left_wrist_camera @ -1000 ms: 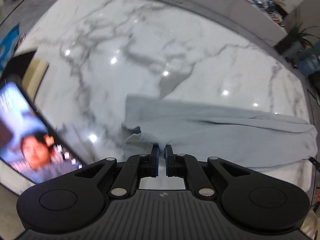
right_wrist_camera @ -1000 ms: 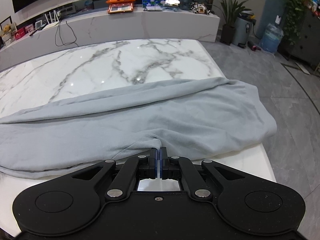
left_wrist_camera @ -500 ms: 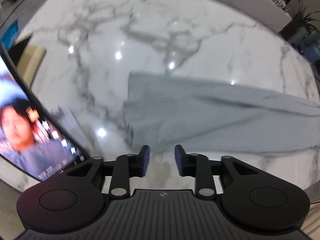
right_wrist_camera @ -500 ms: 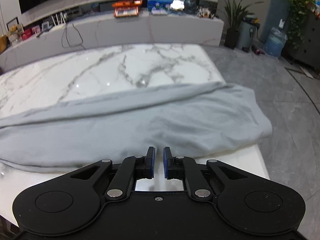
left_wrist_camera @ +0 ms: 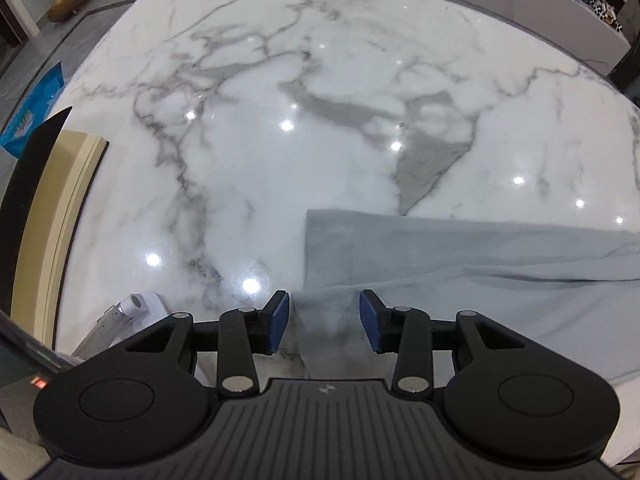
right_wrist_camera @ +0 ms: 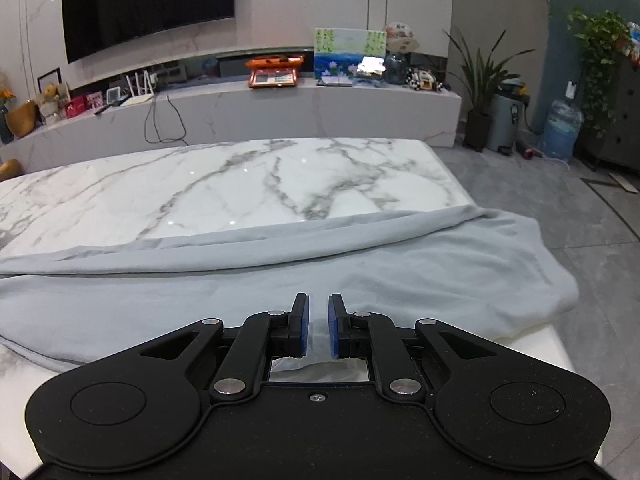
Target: Fold clothes
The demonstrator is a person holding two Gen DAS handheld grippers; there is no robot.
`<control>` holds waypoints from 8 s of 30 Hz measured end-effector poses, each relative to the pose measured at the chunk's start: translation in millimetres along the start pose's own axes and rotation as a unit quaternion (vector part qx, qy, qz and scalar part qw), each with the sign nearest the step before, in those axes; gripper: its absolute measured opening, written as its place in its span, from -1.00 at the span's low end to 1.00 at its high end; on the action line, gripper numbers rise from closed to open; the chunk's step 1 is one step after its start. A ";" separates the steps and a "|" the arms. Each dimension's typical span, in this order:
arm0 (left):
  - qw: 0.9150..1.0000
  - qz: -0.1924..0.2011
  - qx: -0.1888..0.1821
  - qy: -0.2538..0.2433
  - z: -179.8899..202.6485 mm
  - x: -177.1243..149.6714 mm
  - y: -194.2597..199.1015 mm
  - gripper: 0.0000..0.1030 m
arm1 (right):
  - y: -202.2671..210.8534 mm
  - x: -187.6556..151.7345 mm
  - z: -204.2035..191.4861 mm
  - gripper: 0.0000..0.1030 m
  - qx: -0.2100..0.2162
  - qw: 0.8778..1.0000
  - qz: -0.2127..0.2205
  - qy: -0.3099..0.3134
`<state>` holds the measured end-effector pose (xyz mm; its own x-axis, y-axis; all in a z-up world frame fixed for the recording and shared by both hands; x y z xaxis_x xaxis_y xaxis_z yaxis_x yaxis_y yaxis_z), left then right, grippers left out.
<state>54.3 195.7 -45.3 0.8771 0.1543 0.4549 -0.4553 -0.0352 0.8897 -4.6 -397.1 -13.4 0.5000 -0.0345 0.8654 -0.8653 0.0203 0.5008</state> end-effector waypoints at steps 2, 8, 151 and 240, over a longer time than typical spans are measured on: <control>1.000 0.018 -0.014 0.008 1.3 4.0 3.4 -0.83 | -3.5 0.2 -0.4 -0.81 -0.001 1.000 -0.001 0.003; 0.997 0.073 -0.021 -0.002 12.5 34.8 27.4 -0.86 | -10.6 -4.4 1.7 -0.81 -0.010 1.000 -0.009 0.009; 0.934 0.131 -0.315 -0.105 383.6 -20.6 56.5 -0.79 | -23.6 -26.6 -94.6 -0.71 0.104 0.993 -0.058 0.016; 0.933 0.187 -0.199 -0.236 264.4 -83.6 35.8 -0.03 | -37.8 -38.4 -96.4 -0.21 0.103 0.933 -0.152 -0.309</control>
<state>5.2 -79.4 -41.0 0.5727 -0.2502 0.7807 -0.6812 0.3845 0.6230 12.2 -300.3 -63.7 0.6625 -0.5782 0.4762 -0.7075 -0.2743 0.6513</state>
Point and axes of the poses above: each gripper's, at about its wrist camera, not at the fingertips, and y roughly against the way its jaws point, z to its right, x to its top, the point moved 9 cm from there along -y, roughly the way its jaws point, and after that the axes turned 10 degrees about z, right-handed, at the moved point
